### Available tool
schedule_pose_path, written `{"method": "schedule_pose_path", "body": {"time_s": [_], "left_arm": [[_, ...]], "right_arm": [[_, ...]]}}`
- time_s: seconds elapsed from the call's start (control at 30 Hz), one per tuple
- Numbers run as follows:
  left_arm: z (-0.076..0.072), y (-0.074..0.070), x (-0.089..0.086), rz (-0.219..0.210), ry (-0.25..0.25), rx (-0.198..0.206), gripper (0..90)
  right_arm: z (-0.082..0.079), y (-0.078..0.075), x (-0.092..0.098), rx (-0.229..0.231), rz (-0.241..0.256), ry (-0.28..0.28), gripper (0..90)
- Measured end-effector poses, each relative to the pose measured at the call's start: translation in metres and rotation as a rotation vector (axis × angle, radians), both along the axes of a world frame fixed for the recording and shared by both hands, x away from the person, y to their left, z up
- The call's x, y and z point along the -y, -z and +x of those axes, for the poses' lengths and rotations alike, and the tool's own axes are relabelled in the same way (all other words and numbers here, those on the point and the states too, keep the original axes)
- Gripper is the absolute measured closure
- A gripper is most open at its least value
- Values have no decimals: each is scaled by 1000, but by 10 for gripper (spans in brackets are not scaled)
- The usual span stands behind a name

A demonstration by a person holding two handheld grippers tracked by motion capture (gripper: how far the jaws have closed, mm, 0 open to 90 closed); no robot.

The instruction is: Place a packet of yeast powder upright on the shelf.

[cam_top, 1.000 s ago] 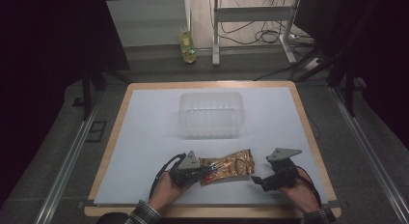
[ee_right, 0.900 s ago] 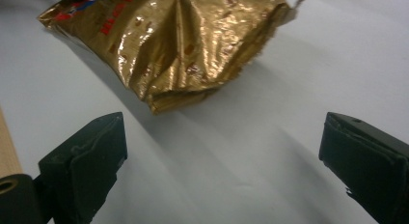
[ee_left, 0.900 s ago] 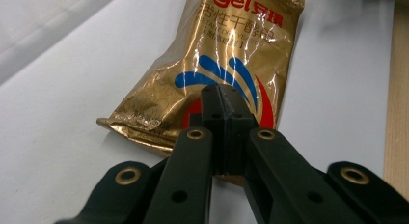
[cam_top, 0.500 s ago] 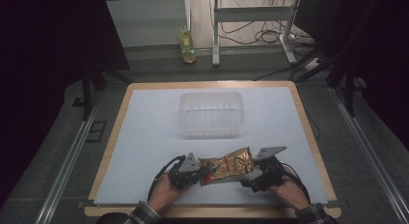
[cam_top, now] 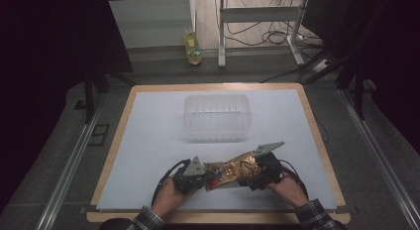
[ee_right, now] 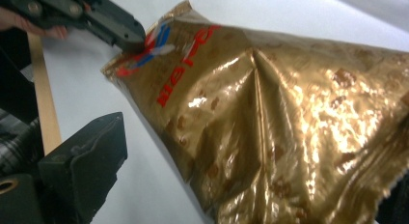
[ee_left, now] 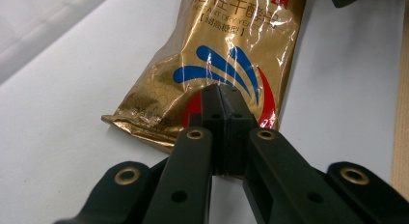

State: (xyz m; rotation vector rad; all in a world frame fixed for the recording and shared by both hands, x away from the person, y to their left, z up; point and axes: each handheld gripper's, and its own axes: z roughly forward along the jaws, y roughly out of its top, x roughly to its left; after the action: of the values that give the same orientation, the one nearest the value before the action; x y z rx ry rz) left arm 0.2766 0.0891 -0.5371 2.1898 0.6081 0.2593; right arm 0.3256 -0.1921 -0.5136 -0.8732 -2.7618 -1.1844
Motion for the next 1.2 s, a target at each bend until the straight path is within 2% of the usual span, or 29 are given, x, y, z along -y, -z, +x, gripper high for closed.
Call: {"method": "schedule_pose_path", "body": {"time_s": [0.2, 0.3, 0.43, 0.53, 0.63, 0.73, 0.77, 0.8, 0.83, 0.87, 1.0, 1.13, 1.2], "left_arm": [[2, 0, -2, -4, 2, -13, 896], [1, 0, -2, 8, 7, -7, 895], [1, 0, -1, 10, 7, -7, 894], [1, 0, -1, 9, 6, -7, 892], [1, 0, -2, 2, 0, -11, 880], [1, 0, -2, 0, -4, -13, 862], [1, 0, -3, 3, -6, -10, 852], [1, -1, -3, 9, -2, -8, 852], [1, -1, -3, 7, -3, -7, 851], [1, -1, -3, 8, -3, -6, 849], [0, -2, -4, 12, -9, 3, 833], [-1, -4, -6, -2, -20, 20, 804], [-2, -7, -8, -8, -26, 34, 803]], "right_arm": [[5, -9, -6, -36, 38, 14, 30], [7, -14, -10, -53, 44, 21, 30], [12, -17, -15, -89, 35, 41, 29], [15, -19, -18, -139, 41, 68, 38], [15, -22, -18, -141, 28, 95, 125], [15, -26, -17, -122, 17, 107, 254], [14, -29, -16, -114, 13, 114, 352], [14, -29, -16, -114, 13, 114, 352], [14, -30, -14, -107, 13, 113, 396], [14, -34, -12, -118, 22, 125, 488], [14, -38, -9, -130, 57, 125, 574], [11, -45, -10, -150, 69, 135, 676], [11, -46, -11, -154, 72, 138, 688]]}}
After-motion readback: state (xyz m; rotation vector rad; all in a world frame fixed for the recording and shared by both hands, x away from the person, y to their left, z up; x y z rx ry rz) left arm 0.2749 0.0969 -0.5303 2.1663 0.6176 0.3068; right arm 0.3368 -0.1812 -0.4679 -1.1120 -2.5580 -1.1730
